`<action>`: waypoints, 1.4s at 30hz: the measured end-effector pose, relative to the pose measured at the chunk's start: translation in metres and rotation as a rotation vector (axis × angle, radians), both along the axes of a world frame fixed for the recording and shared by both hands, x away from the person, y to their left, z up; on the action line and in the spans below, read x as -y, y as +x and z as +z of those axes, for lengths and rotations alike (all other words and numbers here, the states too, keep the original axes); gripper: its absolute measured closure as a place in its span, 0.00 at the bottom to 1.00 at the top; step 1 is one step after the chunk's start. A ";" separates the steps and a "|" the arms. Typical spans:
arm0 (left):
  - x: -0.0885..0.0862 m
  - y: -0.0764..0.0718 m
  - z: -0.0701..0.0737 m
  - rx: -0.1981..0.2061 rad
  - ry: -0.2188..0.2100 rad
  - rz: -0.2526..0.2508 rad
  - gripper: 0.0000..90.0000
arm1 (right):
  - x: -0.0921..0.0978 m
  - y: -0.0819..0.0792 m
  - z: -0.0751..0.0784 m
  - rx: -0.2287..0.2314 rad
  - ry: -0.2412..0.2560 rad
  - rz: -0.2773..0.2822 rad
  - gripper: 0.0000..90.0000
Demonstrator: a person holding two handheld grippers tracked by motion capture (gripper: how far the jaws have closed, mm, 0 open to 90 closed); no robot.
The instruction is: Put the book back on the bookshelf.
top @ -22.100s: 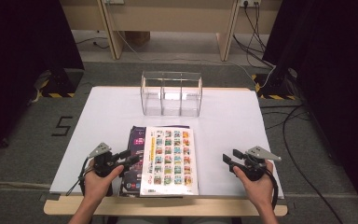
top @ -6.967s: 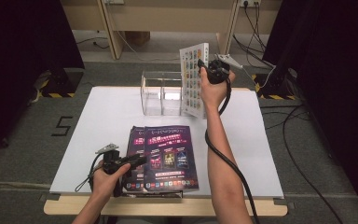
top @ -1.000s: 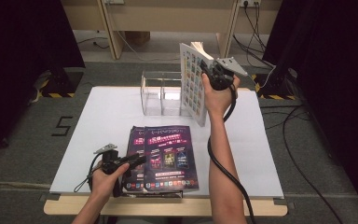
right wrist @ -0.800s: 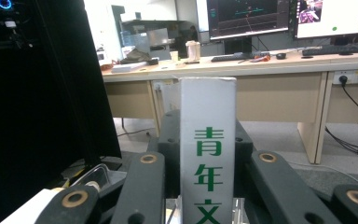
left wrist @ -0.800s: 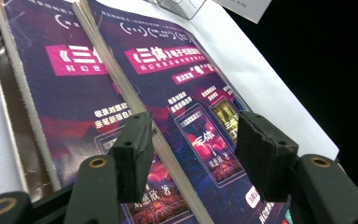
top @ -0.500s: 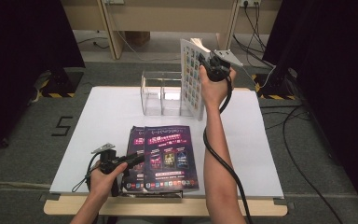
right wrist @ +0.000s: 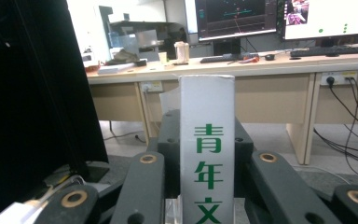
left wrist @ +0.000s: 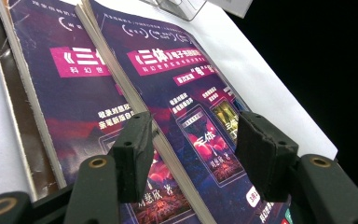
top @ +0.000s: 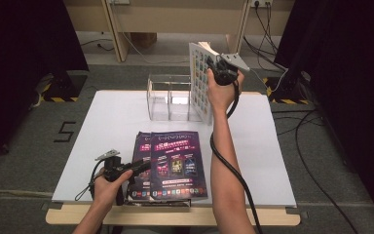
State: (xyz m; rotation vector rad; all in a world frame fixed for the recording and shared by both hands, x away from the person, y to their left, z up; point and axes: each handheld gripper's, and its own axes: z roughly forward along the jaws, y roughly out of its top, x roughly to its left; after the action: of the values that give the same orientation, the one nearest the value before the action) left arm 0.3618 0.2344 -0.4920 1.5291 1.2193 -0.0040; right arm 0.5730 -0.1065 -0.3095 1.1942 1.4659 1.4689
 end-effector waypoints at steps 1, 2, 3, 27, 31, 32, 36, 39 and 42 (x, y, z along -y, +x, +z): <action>0.000 0.000 0.000 0.001 0.001 -0.002 0.50 | -0.001 -0.001 -0.005 -0.008 -0.007 -0.004 0.82; 0.000 0.000 0.000 0.001 0.001 -0.002 0.50 | -0.002 -0.003 -0.009 0.009 -0.004 -0.004 0.82; 0.000 0.000 0.000 0.001 0.002 -0.003 0.50 | -0.001 -0.006 -0.012 0.008 0.007 -0.001 0.82; 0.009 -0.002 -0.002 -0.004 0.012 -0.021 0.50 | 0.010 -0.064 -0.030 -0.022 -0.067 -0.007 0.81; 0.010 -0.002 -0.002 -0.007 0.010 -0.023 0.50 | 0.012 -0.068 -0.032 -0.026 -0.072 0.001 0.79; 0.010 -0.002 -0.002 -0.007 0.010 -0.023 0.50 | 0.013 -0.070 -0.033 -0.025 -0.070 0.003 0.79; 0.010 -0.003 -0.002 -0.006 0.010 -0.023 0.50 | 0.014 -0.072 -0.035 -0.027 -0.071 0.003 0.77; 0.010 -0.003 -0.002 -0.006 0.010 -0.024 0.50 | 0.016 -0.073 -0.038 -0.033 -0.076 0.004 0.75; 0.010 -0.003 -0.002 -0.005 0.011 -0.025 0.50 | 0.017 -0.076 -0.039 -0.036 -0.068 0.002 0.74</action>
State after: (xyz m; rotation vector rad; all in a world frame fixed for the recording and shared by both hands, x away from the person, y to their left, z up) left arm 0.3591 0.2240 -0.4941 1.5542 1.2065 -0.0179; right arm 0.4973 -0.1238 -0.3490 1.1837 1.5292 1.3946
